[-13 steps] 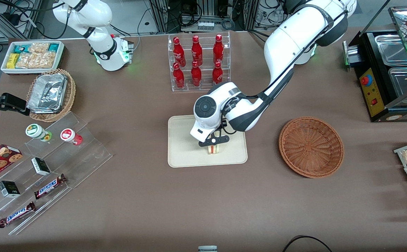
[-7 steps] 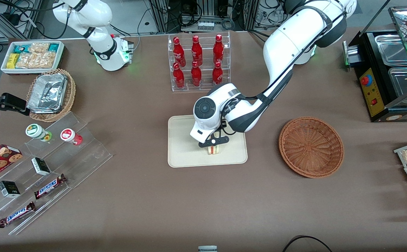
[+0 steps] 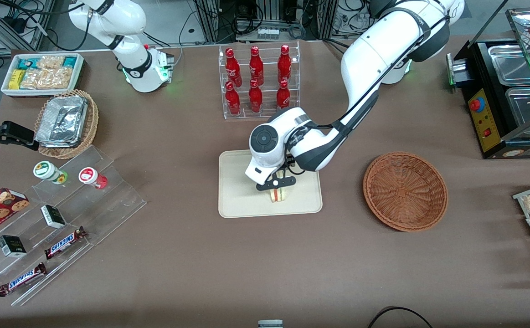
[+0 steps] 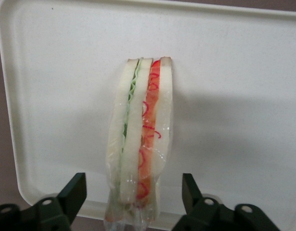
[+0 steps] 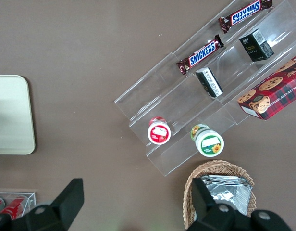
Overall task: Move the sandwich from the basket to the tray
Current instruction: 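Lower the sandwich onto the tray with the left gripper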
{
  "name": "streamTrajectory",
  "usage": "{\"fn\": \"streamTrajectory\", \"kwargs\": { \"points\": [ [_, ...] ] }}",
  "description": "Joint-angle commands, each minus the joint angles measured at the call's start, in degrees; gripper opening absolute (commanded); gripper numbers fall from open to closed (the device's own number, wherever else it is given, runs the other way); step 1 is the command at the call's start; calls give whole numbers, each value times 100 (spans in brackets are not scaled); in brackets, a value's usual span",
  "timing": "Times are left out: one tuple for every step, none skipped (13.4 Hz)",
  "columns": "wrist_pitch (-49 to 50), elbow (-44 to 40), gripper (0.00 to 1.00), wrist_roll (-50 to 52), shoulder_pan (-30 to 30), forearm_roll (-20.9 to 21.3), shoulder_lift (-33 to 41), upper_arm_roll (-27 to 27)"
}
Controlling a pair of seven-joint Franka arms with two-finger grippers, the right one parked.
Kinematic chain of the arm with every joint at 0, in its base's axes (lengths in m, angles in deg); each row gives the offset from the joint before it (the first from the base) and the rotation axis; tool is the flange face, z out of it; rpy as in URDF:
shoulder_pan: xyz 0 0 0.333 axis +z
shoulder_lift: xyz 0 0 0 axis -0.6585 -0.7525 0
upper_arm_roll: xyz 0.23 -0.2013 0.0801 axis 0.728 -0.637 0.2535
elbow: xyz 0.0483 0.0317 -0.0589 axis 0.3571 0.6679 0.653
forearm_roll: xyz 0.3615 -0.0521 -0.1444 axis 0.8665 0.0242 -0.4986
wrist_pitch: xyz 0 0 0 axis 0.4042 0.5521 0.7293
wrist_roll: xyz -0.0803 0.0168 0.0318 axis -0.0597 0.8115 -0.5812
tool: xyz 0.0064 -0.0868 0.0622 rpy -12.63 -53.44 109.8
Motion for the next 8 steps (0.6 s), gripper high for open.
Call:
{"fn": "streamTrajectory", "kwargs": {
  "points": [
    [283,-340,100,39,-47,44,106,18],
    [511,-454,100,22,-56,44,176,-9],
    [696,-586,100,13,-56,27,255,-18],
    [828,-613,100,-135,-39,-121,387,-18],
    [882,-613,100,-398,66,-323,553,-9],
    [978,-613,100,-740,215,-568,720,-18],
    [1188,-613,100,-1065,329,-806,957,-9],
    [1381,-579,100,-1356,461,-878,1203,9]
  ]
}}
